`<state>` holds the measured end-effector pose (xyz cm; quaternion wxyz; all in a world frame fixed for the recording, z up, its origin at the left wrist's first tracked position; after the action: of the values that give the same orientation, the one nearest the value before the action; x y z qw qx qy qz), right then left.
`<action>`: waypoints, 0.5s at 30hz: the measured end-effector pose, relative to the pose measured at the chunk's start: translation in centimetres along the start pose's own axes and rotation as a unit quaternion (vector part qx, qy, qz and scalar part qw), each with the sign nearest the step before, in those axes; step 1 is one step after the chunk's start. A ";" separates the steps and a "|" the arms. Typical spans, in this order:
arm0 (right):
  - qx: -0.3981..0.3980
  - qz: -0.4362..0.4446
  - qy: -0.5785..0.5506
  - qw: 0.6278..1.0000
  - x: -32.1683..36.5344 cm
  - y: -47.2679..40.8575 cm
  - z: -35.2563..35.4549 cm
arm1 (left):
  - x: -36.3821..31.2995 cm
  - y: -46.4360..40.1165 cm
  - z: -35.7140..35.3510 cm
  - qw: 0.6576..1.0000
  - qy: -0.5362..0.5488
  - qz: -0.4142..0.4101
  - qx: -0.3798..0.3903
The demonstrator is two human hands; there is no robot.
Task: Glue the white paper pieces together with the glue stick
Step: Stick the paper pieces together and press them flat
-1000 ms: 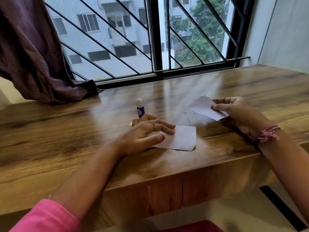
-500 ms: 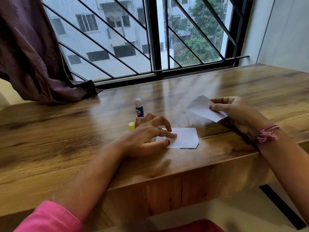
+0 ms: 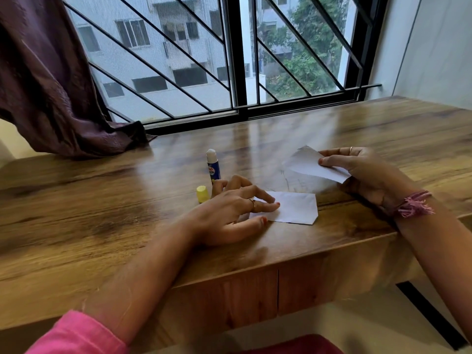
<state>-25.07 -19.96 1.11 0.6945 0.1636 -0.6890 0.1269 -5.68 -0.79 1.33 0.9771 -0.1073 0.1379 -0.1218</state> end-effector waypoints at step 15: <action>0.111 0.020 0.029 0.993 -0.4 0.2 -0.4 | 1.7 0.4 0.0 0.981 0.159 0.045 -0.099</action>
<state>-24.77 -19.56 0.68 0.6887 0.2220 -0.6538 0.2212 -4.00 -0.92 0.80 0.9318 -0.1760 0.3076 -0.0787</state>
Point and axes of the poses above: each hand's wrist, its own y-axis away from the middle knuckle, its own z-axis out of the back of the hand, x = y × z, the point moved 1 cm from there along -y, towards the middle knuckle, and after that the axes turned 7 degrees about -x, right-handed, at the moved point
